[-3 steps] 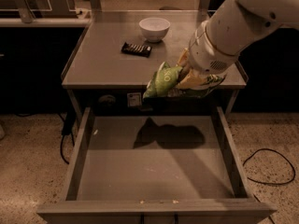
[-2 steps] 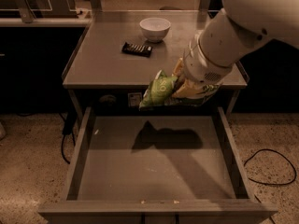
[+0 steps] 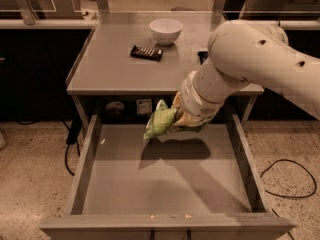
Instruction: Place green jalapeno chip bag into top drawer
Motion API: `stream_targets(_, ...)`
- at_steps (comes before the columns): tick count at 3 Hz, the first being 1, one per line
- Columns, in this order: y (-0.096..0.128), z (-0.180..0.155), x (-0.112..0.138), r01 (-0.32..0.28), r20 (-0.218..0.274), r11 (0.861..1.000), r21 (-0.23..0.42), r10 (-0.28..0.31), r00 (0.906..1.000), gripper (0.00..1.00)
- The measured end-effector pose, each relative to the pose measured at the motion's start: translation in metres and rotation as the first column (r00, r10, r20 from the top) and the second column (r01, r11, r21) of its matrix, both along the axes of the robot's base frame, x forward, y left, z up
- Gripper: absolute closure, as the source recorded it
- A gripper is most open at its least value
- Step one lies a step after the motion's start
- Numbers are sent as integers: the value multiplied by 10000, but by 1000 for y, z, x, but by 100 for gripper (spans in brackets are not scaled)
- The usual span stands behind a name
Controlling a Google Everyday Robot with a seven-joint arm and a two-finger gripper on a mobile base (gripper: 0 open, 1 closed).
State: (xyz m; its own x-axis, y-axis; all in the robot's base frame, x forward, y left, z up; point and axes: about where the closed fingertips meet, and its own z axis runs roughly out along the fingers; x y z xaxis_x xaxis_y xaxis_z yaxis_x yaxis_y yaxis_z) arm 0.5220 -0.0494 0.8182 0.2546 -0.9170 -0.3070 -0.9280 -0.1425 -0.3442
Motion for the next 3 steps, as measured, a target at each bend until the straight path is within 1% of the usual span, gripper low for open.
stream_targets(1,0,0,0,0,0,10000,0,0,10000,100)
stream_targets(2,-1,-7,-1,62,-107,9999,96,-61,9999,100)
stream_targets(3,3,-33,-6,-24,-390,9998,211,33,9992,100)
